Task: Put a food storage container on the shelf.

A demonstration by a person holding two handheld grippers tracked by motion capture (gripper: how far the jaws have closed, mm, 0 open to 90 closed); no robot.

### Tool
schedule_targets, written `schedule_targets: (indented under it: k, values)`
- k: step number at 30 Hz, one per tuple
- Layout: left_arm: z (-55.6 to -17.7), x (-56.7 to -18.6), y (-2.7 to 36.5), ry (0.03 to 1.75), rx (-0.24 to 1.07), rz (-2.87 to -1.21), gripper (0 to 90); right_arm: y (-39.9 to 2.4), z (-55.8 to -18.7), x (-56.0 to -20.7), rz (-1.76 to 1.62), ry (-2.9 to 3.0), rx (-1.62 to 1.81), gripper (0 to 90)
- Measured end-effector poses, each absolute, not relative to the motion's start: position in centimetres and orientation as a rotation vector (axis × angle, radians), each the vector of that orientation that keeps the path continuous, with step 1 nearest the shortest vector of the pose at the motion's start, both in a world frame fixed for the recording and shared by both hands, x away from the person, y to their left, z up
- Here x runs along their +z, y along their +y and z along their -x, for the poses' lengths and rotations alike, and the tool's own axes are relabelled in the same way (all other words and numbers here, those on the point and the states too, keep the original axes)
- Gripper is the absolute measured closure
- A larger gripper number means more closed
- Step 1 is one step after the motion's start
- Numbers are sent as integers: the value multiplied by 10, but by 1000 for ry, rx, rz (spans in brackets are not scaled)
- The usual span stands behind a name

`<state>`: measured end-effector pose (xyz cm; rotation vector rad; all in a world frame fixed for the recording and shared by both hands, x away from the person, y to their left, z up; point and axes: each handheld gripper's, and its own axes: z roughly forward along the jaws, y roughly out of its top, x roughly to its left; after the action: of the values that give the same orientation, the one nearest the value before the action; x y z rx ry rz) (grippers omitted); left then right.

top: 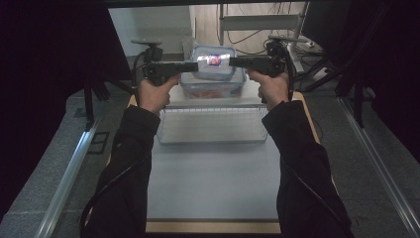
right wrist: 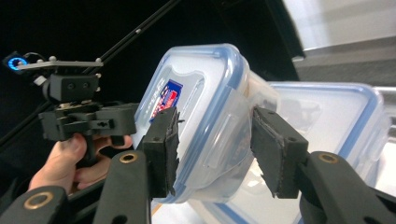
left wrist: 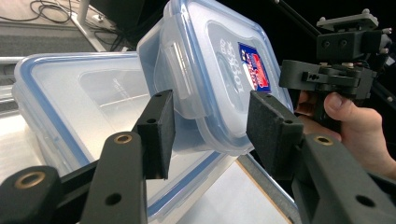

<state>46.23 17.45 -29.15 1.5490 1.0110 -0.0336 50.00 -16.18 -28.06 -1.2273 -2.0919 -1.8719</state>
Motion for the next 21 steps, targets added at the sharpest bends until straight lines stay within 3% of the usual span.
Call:
schedule_targets:
  k: [4, 9, 13, 15, 21]
  values:
    - [-461, -292, 175, 1020, -28, -1523, 409, -159, -500, -280, 1268, -2155, -1914, 503]
    - [-454, -289, 177, 997, 55, -1536, 386, -158, -494, -276, 1303, -2249, -1959, 501]
    - [-438, -282, 178, 956, 169, -1566, 386, -162, -482, -267, 1254, -2326, -1982, 562]
    - [-427, -280, 177, 925, 247, -1599, 439, -163, -474, -264, 1228, -2399, -1982, 634]
    - [-401, -288, 171, 850, 338, -1695, 761, -164, -447, -270, 1197, -2570, -1935, 841]
